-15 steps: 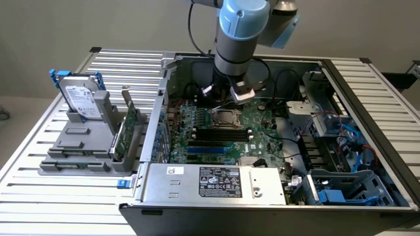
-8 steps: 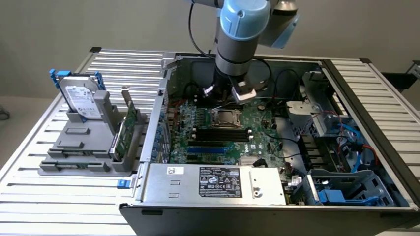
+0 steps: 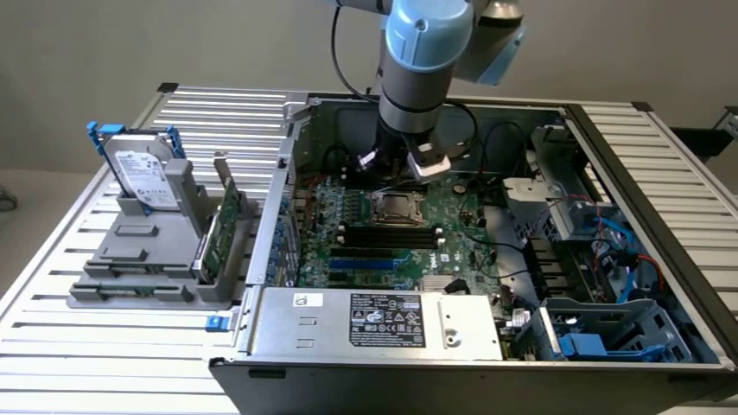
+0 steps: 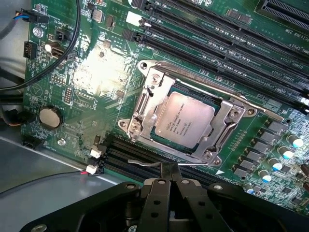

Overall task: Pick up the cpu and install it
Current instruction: 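Install the first cpu locking lever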

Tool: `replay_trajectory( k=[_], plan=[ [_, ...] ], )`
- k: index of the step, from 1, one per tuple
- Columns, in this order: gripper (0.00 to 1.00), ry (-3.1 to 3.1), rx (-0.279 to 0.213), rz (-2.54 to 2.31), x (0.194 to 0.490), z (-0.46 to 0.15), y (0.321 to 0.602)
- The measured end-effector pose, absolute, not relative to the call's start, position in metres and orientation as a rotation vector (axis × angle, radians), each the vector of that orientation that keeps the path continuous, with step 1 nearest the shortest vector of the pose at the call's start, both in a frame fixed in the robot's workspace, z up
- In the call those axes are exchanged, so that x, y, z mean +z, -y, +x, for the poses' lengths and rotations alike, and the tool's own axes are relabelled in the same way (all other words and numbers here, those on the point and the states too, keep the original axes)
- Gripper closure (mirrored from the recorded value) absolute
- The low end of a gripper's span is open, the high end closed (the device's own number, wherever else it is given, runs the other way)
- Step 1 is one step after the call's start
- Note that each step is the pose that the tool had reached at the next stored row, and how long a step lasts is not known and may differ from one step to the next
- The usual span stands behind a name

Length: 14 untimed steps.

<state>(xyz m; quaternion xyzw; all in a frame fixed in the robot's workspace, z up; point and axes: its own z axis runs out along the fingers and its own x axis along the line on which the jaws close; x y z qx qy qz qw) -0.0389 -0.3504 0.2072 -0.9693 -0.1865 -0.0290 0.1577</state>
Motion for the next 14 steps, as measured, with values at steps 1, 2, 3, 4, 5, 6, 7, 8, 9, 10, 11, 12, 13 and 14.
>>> replay_trajectory(
  k=[1, 2, 3, 4, 5, 6, 7, 8, 9, 10, 11, 12, 13, 14],
  plan=[
    [0.89, 0.534, -0.084, -2.773, 0.2070, -0.0388, 0.3501],
    [0.89, 0.534, -0.086, -2.773, 0.2068, -0.0388, 0.3499],
    [0.89, 0.534, -0.087, -2.773, 0.2067, -0.0387, 0.3498],
    [0.89, 0.534, -0.088, -2.773, 0.2066, -0.0387, 0.3497],
    [0.89, 0.534, -0.090, -2.773, 0.2064, -0.0387, 0.3497],
    [0.89, 0.535, -0.091, -2.773, 0.2063, -0.0386, 0.3497],
    [0.89, 0.535, -0.092, -2.773, 0.2061, -0.0386, 0.3497],
    [0.89, 0.535, -0.092, -2.774, 0.2059, -0.0385, 0.3497],
    [0.89, 0.535, -0.093, -2.774, 0.2058, -0.0384, 0.3497],
    [0.89, 0.535, -0.094, -2.774, 0.2056, -0.0384, 0.3497],
    [0.89, 0.535, -0.094, -2.774, 0.2054, -0.0382, 0.3496],
    [0.89, 0.535, -0.095, -2.774, 0.2051, -0.0381, 0.3497],
    [0.89, 0.535, -0.095, -2.774, 0.2050, -0.0381, 0.3497],
    [0.89, 0.535, -0.096, -2.774, 0.2048, -0.0380, 0.3497]
  ],
)
